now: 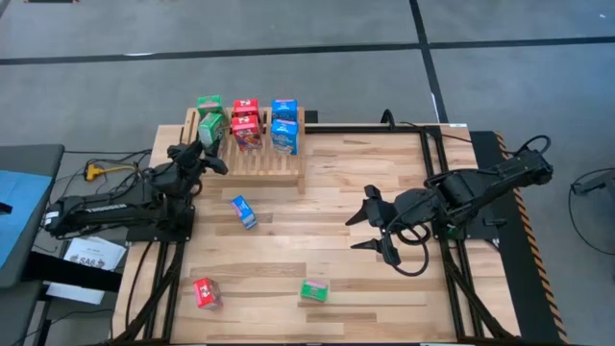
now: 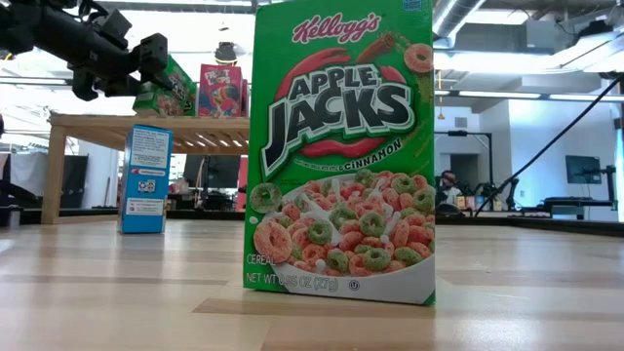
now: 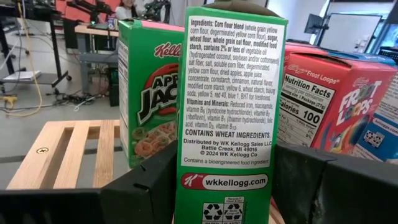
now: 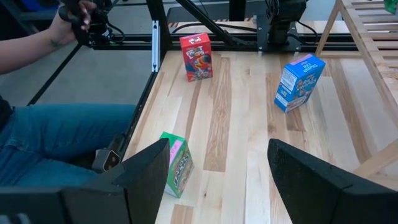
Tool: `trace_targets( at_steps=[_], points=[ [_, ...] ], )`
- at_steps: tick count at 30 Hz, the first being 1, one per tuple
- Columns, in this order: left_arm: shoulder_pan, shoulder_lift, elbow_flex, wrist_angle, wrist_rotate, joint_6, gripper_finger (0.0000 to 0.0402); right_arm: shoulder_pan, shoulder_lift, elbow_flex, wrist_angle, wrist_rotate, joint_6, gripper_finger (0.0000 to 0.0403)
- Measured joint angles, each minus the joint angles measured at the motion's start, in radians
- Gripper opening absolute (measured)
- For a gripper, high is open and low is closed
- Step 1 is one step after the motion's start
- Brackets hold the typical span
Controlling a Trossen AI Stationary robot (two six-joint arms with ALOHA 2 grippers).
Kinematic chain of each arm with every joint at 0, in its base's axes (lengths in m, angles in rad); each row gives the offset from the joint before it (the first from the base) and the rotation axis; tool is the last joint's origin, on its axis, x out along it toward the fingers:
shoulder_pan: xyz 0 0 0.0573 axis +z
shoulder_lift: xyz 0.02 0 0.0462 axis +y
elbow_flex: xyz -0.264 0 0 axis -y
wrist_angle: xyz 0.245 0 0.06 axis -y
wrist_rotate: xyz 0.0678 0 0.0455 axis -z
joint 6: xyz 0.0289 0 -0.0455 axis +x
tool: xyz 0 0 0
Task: Stack cereal on shelf
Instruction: Put the right green cereal box on the shelf aligned with the other green cereal box
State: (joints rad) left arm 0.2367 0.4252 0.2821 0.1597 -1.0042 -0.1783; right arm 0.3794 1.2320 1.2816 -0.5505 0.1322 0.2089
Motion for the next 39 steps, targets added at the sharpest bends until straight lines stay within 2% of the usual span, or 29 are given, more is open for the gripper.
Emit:
trace_targets(
  at_steps=[5, 19, 33, 39],
  points=[
    [0.0, 0.0, 0.0, -0.001, 0.0, 0.0, 0.0195, 0.0, 0.0, 0.0, -0.013, 0.0, 0.0, 0.0297],
    [0.0, 0.0, 0.0, -0.004, 0.022, 0.008, 0.0251, 0.0, 0.0, 0.0, -0.019, 0.0, 0.001, 0.0297],
    [-0.008, 0.0, 0.0, -0.008, 0.002, 0.016, 0.0254, 0.0, 0.0, 0.0, -0.019, 0.0, 0.006, 0.0297],
    [-0.045, -0.001, 0.0, -0.011, -0.09, 0.013, 0.0254, 0.0, 0.0, 0.0, -0.019, 0.0, 0.028, 0.0297]
  ],
)
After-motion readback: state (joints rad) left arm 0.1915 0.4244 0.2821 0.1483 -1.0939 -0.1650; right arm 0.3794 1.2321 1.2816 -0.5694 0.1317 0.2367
